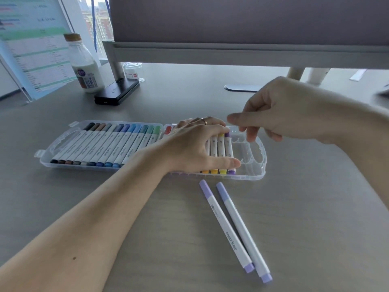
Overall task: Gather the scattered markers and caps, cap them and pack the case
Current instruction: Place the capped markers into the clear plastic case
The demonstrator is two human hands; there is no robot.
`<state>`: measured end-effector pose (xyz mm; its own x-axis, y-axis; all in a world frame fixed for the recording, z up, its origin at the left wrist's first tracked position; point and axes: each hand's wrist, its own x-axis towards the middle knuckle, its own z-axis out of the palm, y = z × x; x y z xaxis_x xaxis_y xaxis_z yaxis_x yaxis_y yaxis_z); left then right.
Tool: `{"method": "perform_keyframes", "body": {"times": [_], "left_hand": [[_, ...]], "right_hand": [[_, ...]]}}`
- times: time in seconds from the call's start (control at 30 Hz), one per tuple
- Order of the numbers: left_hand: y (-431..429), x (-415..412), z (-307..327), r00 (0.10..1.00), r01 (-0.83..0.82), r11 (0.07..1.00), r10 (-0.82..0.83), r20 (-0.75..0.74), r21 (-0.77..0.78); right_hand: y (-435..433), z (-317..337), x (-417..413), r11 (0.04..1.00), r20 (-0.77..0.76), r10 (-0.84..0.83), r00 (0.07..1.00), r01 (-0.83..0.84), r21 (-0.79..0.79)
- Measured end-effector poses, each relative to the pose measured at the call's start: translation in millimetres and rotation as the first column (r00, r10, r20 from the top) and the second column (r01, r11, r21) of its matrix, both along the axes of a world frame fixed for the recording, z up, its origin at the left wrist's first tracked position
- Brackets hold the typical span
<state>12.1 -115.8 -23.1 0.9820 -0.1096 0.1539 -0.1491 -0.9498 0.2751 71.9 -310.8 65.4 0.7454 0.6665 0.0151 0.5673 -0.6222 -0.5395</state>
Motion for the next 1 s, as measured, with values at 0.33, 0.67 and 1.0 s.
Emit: {"method": "perform_keyframes", "body": {"times": [0.33, 0.67, 1.0], "left_hand": [[1, 1, 0, 0.998, -0.010, 1.000, 0.010, -0.067, -0.004], [0, -2, 2, 0.998, -0.002, 1.000, 0.002, -0.063, -0.010], [-1, -2, 4, 0.998, 0.002, 1.000, -0.002, -0.068, 0.001]], "right_hand": [[-8, -25, -46, 0.971, -0.081, 0.177, 0.981, -0.188, -0.150], [11, -43, -73, 0.948, 0.129, 0.221, 0.967, -0.181, -0.262], [15, -55, -73, 0.931, 0.229, 0.271, 0.935, -0.194, -0.309]]}}
